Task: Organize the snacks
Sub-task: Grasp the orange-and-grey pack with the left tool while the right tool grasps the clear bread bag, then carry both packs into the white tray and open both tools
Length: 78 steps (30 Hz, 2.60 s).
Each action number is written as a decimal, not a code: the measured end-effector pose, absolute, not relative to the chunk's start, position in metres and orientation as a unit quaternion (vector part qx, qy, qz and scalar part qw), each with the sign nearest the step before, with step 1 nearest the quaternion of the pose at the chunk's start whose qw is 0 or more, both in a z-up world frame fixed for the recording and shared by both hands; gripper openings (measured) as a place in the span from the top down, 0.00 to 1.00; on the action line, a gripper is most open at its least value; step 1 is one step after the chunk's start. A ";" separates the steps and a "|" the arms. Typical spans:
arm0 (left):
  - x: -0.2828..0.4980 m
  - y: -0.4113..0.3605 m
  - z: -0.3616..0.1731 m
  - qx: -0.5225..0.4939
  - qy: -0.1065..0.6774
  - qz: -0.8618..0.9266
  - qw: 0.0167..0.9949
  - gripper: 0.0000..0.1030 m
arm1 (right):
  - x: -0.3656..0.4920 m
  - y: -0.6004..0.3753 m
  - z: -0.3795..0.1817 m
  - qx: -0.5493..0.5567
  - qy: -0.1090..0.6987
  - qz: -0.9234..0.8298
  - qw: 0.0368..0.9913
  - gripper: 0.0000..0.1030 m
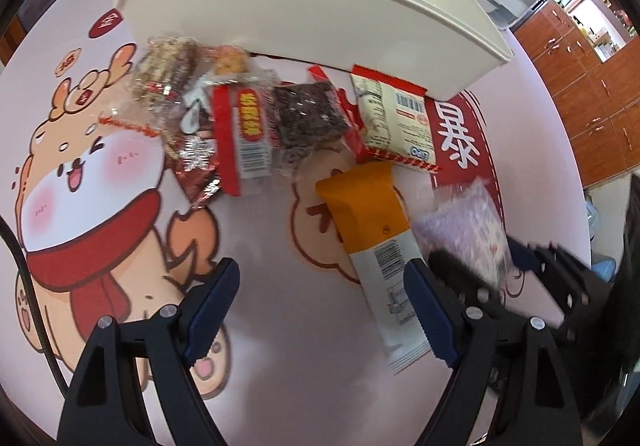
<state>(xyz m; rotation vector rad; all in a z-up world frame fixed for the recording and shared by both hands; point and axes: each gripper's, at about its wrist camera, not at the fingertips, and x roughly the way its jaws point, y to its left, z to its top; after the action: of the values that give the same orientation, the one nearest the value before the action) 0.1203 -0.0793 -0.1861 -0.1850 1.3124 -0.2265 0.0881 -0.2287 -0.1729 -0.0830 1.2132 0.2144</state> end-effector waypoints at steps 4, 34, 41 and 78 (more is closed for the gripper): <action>0.130 -0.096 -0.189 -0.078 0.612 -0.107 0.780 0.19 | 0.068 -0.235 -0.172 -0.004 0.568 0.052 0.821 0.49; 0.096 -0.110 -0.178 0.023 0.568 -0.153 0.808 0.72 | 0.023 -0.229 -0.164 0.069 0.582 -0.010 0.810 0.52; 0.085 -0.052 -0.133 0.009 0.532 -0.144 0.834 0.72 | 0.032 -0.212 -0.139 0.071 0.563 0.011 0.824 0.53; 0.317 -0.011 0.047 0.020 0.397 -0.134 0.908 0.55 | 0.282 -0.187 0.043 0.090 0.405 0.006 0.910 0.51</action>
<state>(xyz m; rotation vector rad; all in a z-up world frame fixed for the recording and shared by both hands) 0.3172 -0.0106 0.0470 0.0405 0.8190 -0.2769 0.2817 -0.1875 0.0429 0.1853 0.8356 0.0124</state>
